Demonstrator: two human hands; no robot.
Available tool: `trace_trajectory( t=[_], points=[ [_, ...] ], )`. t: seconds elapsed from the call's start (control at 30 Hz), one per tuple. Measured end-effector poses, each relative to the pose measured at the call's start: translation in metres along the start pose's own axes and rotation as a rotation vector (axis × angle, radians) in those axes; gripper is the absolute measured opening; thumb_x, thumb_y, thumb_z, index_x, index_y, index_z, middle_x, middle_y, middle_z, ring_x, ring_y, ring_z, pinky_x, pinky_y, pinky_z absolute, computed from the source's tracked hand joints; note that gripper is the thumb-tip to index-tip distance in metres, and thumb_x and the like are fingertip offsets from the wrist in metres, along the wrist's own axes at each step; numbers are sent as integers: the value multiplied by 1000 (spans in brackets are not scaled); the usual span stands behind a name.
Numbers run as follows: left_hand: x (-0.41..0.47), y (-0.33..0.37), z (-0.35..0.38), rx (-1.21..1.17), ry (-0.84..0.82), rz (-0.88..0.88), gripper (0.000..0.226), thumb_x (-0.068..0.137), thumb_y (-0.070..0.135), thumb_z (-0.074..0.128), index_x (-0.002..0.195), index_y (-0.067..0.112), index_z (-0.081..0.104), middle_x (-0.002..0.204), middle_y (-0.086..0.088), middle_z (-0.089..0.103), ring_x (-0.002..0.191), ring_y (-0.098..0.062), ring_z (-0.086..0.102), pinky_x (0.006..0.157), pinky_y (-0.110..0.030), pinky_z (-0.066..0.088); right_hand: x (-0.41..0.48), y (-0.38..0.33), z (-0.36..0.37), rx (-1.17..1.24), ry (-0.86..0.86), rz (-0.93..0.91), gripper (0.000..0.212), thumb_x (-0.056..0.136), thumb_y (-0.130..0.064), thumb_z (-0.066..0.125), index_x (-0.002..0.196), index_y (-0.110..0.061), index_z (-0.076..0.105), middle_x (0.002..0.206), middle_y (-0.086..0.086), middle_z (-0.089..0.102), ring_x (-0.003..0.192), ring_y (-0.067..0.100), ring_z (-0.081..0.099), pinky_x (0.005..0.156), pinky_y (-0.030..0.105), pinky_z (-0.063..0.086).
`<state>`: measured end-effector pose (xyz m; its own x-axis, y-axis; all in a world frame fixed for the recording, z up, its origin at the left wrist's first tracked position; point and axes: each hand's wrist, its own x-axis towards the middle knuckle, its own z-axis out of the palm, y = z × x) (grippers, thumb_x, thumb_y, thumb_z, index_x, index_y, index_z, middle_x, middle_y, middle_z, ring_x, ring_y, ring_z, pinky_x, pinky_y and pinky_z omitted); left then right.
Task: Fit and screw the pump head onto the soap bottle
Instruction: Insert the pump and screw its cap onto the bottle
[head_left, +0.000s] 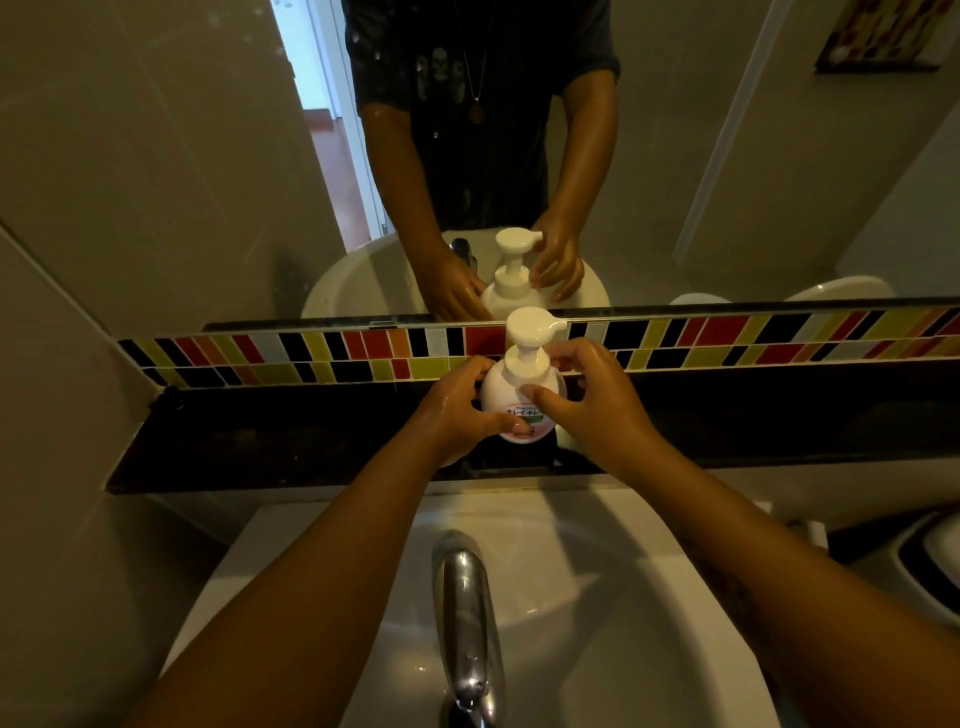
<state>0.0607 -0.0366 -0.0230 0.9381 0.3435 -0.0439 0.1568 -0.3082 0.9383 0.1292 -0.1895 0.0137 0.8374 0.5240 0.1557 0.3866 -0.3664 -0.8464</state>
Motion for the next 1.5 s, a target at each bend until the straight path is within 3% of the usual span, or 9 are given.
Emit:
trace_trajectory(
  t=[0.23, 0.33, 0.43, 0.63, 0.77, 0.93, 1.1, 1.37, 1.5],
  points=[
    [2, 3, -2, 14, -15, -37, 59, 66, 12, 83, 115, 22, 52, 115, -3, 61, 101, -20, 62, 80, -39, 57, 18, -4, -2, 35, -207, 70, 64, 79, -24, 70, 136, -22, 40, 139, 8, 49, 126, 27, 46, 98, 46, 44],
    [1, 3, -1, 9, -17, -43, 59, 67, 9, 83, 117, 18, 53, 117, -5, 62, 102, -21, 63, 82, -42, 57, 16, -3, 2, 42, -127, 52, 61, 75, -25, 74, 129, -17, 47, 132, 9, 52, 120, 26, 50, 92, 38, 46],
    [1, 3, 0, 6, -21, -50, 59, 67, 10, 82, 118, 15, 54, 117, -7, 62, 102, -21, 63, 82, -44, 57, 17, 0, 4, -70, -77, -3, 59, 73, -30, 75, 125, -17, 51, 125, 9, 48, 116, 25, 49, 94, 44, 48],
    [4, 5, -4, 53, -47, -56, 57, 68, 11, 82, 117, 15, 54, 116, -7, 62, 101, -22, 63, 82, -45, 56, 23, 4, -10, 66, -308, -26, 52, 81, -32, 65, 130, -32, 46, 126, -10, 53, 116, 15, 52, 75, 17, 47],
    [3, 5, -4, 42, -46, -52, 57, 67, 10, 83, 117, 14, 54, 116, -9, 63, 101, -23, 64, 81, -45, 57, 25, 0, -5, 4, -185, -39, 60, 75, -28, 73, 129, -21, 49, 133, 3, 52, 119, 22, 52, 90, 37, 50],
    [2, 2, -5, 19, -36, -57, 56, 68, 11, 82, 117, 16, 54, 116, -5, 63, 102, -20, 63, 83, -42, 56, 23, -6, 3, -35, -77, 25, 70, 68, -28, 79, 128, -19, 44, 131, 8, 53, 119, 24, 51, 96, 43, 46],
    [1, 0, -12, 25, -44, -73, 59, 66, 13, 84, 116, 20, 55, 113, 0, 63, 101, -18, 63, 79, -36, 57, 23, -3, -9, 50, -359, -24, 63, 80, -24, 69, 136, -30, 40, 137, -1, 51, 123, 18, 49, 89, 30, 46],
    [-5, -6, -9, 71, 5, -30, 57, 69, 16, 83, 116, 22, 53, 116, -1, 62, 102, -16, 62, 85, -42, 56, 17, -9, 11, -21, -118, 0, 65, 72, -26, 76, 128, -18, 46, 131, 9, 47, 119, 24, 48, 94, 36, 43],
    [-1, -4, -16, 87, -76, -51, 57, 70, 16, 82, 117, 21, 51, 120, -2, 61, 107, -18, 60, 88, -45, 54, 18, -9, 2, 27, -298, -50, 63, 77, -28, 71, 132, -18, 43, 133, 5, 52, 122, 21, 50, 98, 28, 43]
  ],
)
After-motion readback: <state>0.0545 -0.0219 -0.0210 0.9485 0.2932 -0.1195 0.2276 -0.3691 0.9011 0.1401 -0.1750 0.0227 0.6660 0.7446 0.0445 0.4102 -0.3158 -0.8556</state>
